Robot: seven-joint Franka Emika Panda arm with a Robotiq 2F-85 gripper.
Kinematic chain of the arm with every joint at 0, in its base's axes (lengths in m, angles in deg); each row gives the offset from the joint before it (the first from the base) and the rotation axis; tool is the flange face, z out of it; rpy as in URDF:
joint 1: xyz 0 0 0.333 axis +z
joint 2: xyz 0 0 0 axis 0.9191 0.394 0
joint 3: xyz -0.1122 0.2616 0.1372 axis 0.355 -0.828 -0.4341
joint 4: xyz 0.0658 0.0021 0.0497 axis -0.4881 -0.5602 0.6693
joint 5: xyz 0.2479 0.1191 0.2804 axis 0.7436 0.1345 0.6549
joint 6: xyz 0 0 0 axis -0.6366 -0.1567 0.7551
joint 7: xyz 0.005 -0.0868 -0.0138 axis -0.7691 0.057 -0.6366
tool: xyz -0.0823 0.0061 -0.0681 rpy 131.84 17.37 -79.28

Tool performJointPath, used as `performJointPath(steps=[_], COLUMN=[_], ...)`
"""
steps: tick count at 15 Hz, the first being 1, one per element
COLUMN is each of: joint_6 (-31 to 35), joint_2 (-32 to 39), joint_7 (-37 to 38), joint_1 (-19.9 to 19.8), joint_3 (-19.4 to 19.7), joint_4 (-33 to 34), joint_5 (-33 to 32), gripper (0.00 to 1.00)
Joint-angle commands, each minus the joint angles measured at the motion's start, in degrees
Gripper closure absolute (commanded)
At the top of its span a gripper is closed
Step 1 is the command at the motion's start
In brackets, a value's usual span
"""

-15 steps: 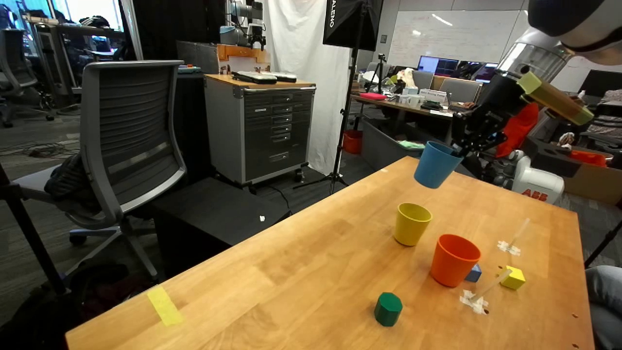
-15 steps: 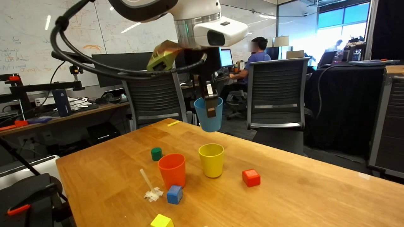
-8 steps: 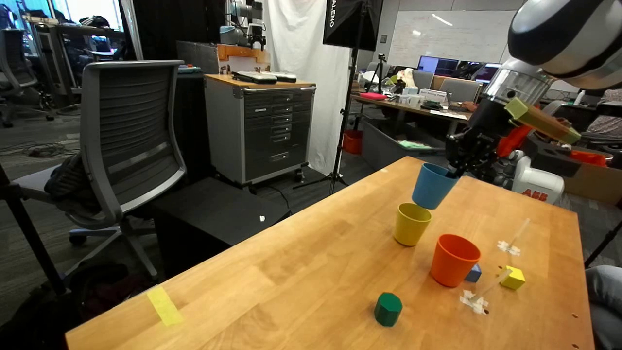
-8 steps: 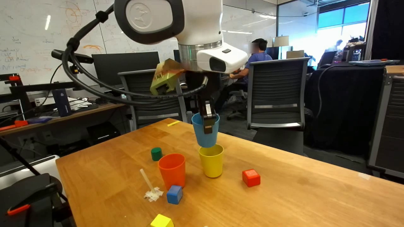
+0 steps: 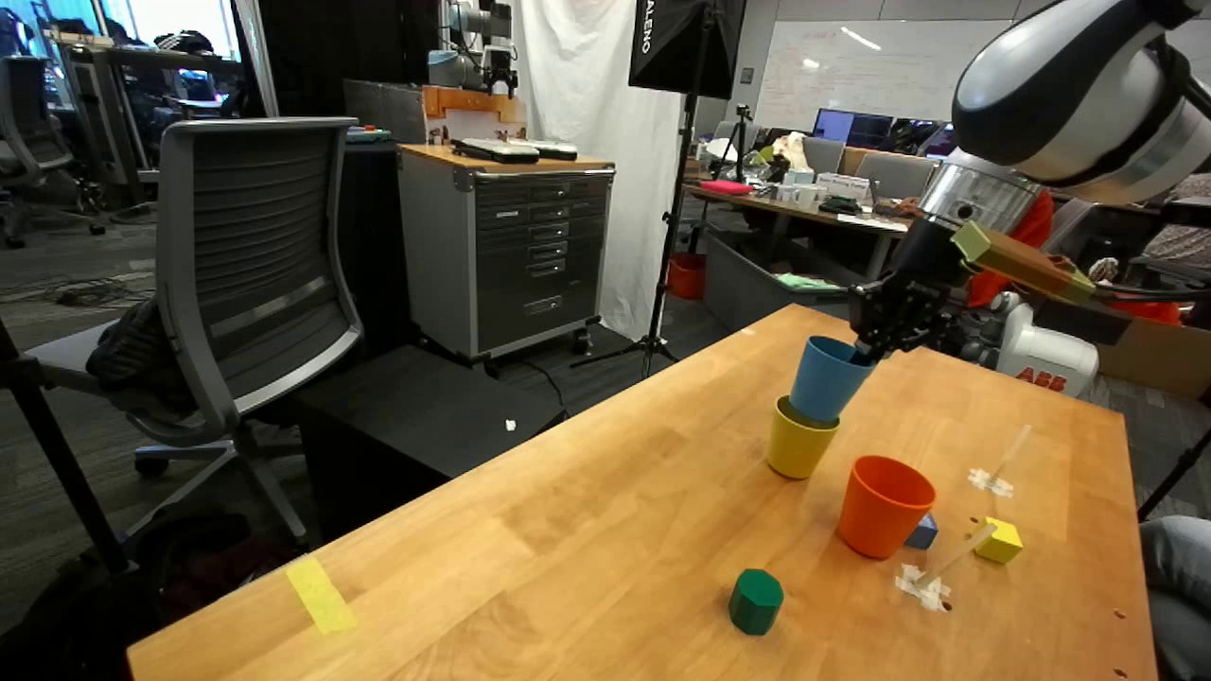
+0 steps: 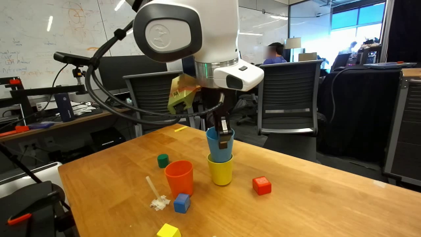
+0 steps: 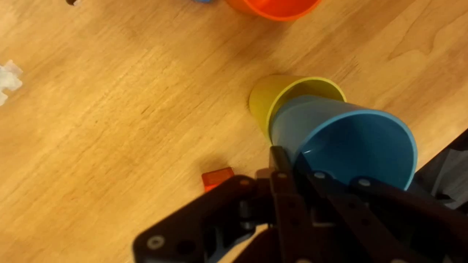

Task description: Stack up the cups

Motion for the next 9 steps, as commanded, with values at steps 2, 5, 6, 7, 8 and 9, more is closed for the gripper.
performJointPath(steps=[2, 5, 6, 7, 8, 9], joint_6=[-0.03, -0.51, -0.55, -0.59, -0.72, -0.49], joint_2=[2.07, 3.08, 3.35, 3.52, 3.67, 3.77], joint_7=[1.90, 2.00, 2.01, 1.91, 1.80, 1.96], joint_1=[-0.04, -0.19, -0.23, -0.25, -0.28, -0.15], joint_3=[-0.34, -0.44, -0.48, -0.55, -0.62, -0.58], joint_4=[3.29, 3.94, 4.03, 3.99, 3.89, 3.62], joint_5=[-1.80, -2.41, -2.55, -2.62, -2.65, -2.89], gripper=[0.99, 0.99, 0.99, 0.99, 0.99, 0.99])
